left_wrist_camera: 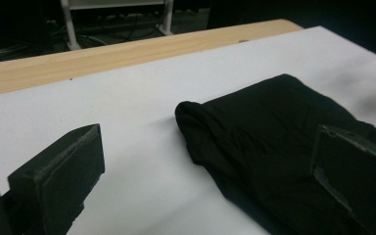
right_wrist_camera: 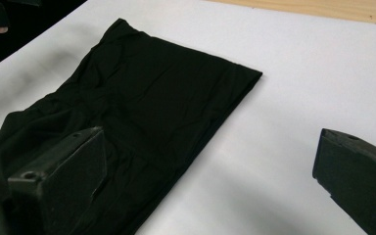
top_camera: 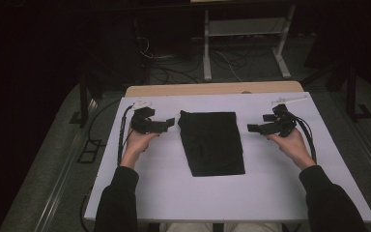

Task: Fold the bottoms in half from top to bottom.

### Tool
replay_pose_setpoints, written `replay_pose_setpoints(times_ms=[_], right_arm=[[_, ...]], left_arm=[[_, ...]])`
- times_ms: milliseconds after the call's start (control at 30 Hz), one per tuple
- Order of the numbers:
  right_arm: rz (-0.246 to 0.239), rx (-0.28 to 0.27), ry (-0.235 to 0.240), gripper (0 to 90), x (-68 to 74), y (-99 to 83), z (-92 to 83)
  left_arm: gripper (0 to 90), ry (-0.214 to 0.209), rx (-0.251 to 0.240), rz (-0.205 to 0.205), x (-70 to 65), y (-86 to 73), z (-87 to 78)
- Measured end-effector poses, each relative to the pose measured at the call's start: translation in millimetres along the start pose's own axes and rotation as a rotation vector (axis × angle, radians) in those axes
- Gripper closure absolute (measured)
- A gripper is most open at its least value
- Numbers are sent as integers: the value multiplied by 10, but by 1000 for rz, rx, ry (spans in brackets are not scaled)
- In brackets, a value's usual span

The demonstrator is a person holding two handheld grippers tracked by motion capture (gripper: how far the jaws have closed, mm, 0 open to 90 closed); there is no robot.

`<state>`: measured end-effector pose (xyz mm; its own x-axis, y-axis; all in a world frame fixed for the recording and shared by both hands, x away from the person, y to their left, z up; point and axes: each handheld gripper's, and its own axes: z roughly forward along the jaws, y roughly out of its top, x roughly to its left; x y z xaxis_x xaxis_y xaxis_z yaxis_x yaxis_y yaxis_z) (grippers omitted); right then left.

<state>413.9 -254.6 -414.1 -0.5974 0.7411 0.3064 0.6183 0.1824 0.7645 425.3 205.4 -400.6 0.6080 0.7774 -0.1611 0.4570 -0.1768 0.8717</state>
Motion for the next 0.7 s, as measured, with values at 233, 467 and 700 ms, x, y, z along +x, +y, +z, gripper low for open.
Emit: replay_pose_setpoints(times_ms=[233,467,700], right_arm=[[-2,-11,-7,0,43,-94,-122],[3,-39,-15,0,88,-187,-279],[0,-58,-22,0,142,-316,-415]], left_arm=[[0,-17,-23,9,-66,-42,-119],[0,-43,-26,39,-189,-114,-208],[0,-49,-27,56,-279,-179,-311]])
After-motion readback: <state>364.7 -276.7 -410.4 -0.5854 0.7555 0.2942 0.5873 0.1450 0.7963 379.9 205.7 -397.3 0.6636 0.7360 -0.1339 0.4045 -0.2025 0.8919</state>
